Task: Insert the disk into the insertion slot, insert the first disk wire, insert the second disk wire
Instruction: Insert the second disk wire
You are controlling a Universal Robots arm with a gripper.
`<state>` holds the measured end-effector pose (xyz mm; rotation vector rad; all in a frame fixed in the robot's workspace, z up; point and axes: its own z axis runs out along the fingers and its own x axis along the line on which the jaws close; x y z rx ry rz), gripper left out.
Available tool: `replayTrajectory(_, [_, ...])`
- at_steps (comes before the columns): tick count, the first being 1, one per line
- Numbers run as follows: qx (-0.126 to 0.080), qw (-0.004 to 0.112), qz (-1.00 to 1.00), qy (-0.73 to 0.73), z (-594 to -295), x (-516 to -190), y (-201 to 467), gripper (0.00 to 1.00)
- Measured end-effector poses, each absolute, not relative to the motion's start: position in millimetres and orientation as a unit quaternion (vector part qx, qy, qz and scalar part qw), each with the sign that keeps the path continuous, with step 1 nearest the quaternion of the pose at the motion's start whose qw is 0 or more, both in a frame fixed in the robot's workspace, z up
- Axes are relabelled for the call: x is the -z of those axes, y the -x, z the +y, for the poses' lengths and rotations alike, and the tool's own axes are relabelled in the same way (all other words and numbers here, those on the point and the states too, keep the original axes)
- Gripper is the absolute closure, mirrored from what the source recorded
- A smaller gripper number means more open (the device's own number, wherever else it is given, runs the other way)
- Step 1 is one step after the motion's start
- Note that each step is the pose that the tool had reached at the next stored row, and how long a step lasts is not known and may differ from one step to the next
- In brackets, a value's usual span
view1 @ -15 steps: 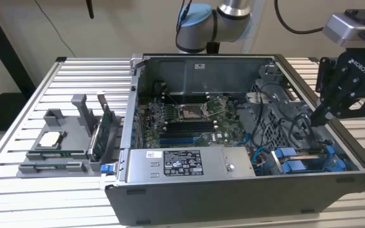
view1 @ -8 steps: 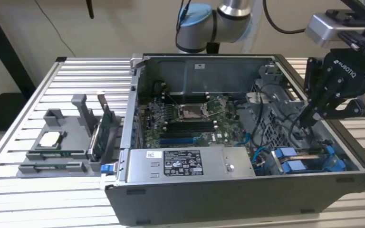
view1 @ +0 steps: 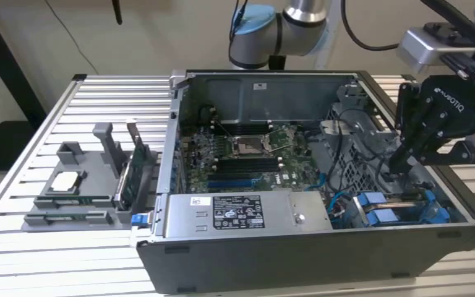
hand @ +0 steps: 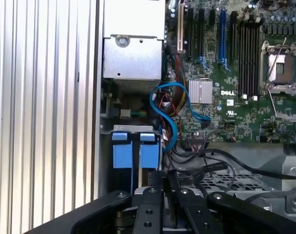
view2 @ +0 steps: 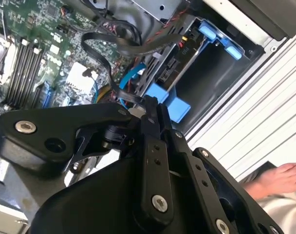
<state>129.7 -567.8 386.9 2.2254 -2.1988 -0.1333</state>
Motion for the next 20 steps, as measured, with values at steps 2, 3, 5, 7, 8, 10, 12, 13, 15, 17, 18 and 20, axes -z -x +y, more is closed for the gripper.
replayTrajectory(2, [0.041,0.003,-0.702,-0.711,-570,-385,-129,0.84])
replayTrajectory(3, [0.040,0.002,-0.702,-0.711,-571,-383,-129,0.84])
replayTrajectory(5, [0.038,0.000,-0.702,-0.711,-573,-381,-129,0.84])
replayTrajectory(7, [0.036,-0.002,-0.702,-0.711,-575,-378,-129,0.84])
replayTrajectory(8, [0.034,-0.003,-0.702,-0.712,-576,-377,-129,0.84])
replayTrajectory(10, [0.031,-0.006,-0.702,-0.712,-577,-375,-129,0.84])
replayTrajectory(12, [0.028,-0.009,-0.702,-0.712,-578,-372,-129,0.84])
replayTrajectory(13, [0.027,-0.011,-0.702,-0.712,-578,-371,-129,0.84])
replayTrajectory(15, [0.023,-0.015,-0.702,-0.712,-579,-369,-129,0.84])
replayTrajectory(17, [0.019,-0.019,-0.702,-0.712,-580,-367,-129,0.84])
replayTrajectory(18, [0.019,-0.020,-0.702,-0.712,-580,-366,-129,0.84])
replayTrajectory(20, [0.019,-0.019,-0.701,-0.712,-580,-366,-129,0.84])
